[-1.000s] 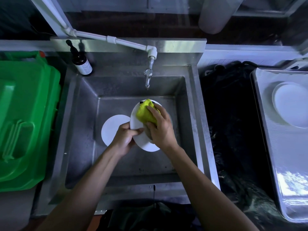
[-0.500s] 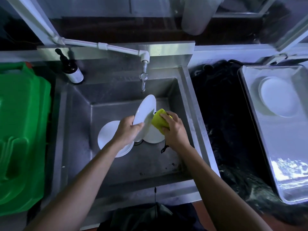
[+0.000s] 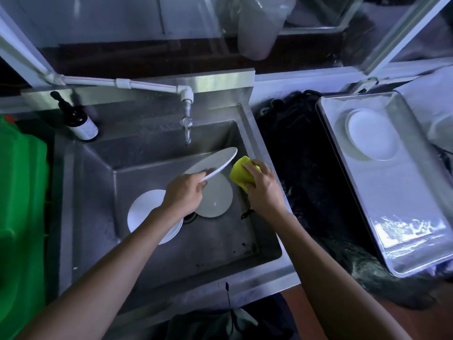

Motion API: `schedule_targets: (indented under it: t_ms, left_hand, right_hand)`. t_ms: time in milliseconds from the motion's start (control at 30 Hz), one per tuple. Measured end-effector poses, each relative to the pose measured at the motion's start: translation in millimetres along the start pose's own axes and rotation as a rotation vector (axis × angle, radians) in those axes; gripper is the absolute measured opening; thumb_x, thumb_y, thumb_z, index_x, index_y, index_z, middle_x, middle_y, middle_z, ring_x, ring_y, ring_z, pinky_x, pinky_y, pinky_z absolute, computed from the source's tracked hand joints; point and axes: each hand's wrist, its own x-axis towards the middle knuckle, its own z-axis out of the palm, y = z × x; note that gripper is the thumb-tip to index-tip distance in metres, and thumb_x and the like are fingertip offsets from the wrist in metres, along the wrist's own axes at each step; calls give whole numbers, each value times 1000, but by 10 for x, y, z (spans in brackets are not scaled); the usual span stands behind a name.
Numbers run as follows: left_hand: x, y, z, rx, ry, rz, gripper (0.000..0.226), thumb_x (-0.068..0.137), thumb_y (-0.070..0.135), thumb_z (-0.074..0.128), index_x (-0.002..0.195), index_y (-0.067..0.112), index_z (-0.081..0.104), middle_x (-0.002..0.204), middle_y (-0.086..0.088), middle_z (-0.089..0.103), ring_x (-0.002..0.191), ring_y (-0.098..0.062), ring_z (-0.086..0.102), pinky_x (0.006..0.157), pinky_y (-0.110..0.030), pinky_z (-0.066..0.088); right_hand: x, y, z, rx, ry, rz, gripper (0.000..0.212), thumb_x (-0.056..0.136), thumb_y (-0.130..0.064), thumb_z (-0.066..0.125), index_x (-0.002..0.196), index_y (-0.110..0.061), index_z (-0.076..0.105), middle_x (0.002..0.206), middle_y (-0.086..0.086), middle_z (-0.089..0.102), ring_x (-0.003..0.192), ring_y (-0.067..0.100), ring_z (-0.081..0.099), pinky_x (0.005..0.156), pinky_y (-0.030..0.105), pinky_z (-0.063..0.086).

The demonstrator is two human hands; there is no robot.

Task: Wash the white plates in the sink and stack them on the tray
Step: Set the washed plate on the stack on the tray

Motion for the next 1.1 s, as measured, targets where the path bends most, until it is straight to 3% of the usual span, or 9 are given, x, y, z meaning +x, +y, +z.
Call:
schedule_targets:
  t_ms: [67, 167, 333, 467, 600, 667, 800, 1000, 1100]
  left_hand:
    - [65, 135, 11, 47, -3, 69, 46, 101, 19, 53, 139, 44, 55, 98, -1, 71, 94, -32, 63, 68, -36, 49]
    - [227, 384, 55, 94, -20, 174, 50, 99, 12, 53, 141, 39, 56, 124, -1, 69, 107, -32, 64, 81, -42, 54]
    - [529, 990, 297, 82, -21, 341, 56, 92, -9, 51, 138, 22, 63, 130, -8, 68, 110, -28, 68, 91, -40, 53]
    - [806, 1572, 611, 169, -4, 390, 55, 97, -2, 52, 140, 31, 58, 140, 2, 62, 131, -27, 57, 98, -41, 51]
    - [1079, 2238, 961, 191, -28, 457, 60, 96, -2, 51, 144, 33, 54, 137, 3, 63, 133, -30, 55, 97, -45, 54]
    - [1212, 2565, 1135, 211, -35, 503, 58, 96, -1, 52, 145, 31, 54, 139, 2, 62, 132, -30, 55, 99, -46, 53]
    - [1480, 3132, 1481, 261, -32, 591, 55, 95, -1, 53, 142, 28, 58, 139, 1, 62, 128, -29, 59, 102, -44, 51]
    - [1848, 3775, 2012, 382, -90, 632, 66, 93, -5, 42, 147, 32, 51, 152, 5, 49, 141, -25, 46, 112, -40, 36]
    - [2011, 3993, 2263, 460, -130, 644, 69, 93, -4, 39, 150, 34, 46, 155, 6, 45, 143, -26, 43, 111, -41, 35]
  right_hand:
    - [-2, 111, -115, 17, 37, 16, 59, 81, -1, 62, 138, -18, 55, 145, 6, 46, 117, 37, 49, 92, 53, 47]
    - [-1, 343, -334, 33, 92, 54, 62, 79, 1, 62, 137, -19, 55, 146, 5, 46, 118, 36, 49, 91, 51, 48]
    - [-46, 883, -833, 67, 173, 113, 63, 79, 0, 64, 138, -20, 56, 147, 6, 44, 119, 35, 49, 97, 44, 46]
    - [-135, 1387, -1304, 103, 250, 168, 60, 80, -1, 65, 138, -17, 58, 147, 8, 46, 123, 35, 49, 102, 44, 44]
    - [-245, 1908, -1767, 142, 323, 234, 60, 78, 1, 64, 136, -15, 59, 146, 8, 49, 127, 35, 48, 106, 42, 41]
    - [-312, 2162, -1974, 152, 356, 247, 59, 78, 1, 64, 135, -14, 60, 145, 8, 49, 125, 35, 50, 101, 44, 45]
    - [-453, 2638, -2283, 196, 411, 313, 56, 82, 0, 59, 135, -19, 60, 146, 3, 47, 120, 33, 51, 76, 51, 56]
    - [-518, 3264, -2472, 193, 413, 367, 54, 84, 3, 63, 135, -17, 59, 146, 6, 46, 122, 34, 48, 97, 41, 46]
    - [-486, 3471, -2490, 200, 393, 390, 55, 83, 3, 64, 134, -17, 59, 146, 7, 46, 123, 33, 48, 99, 41, 45]
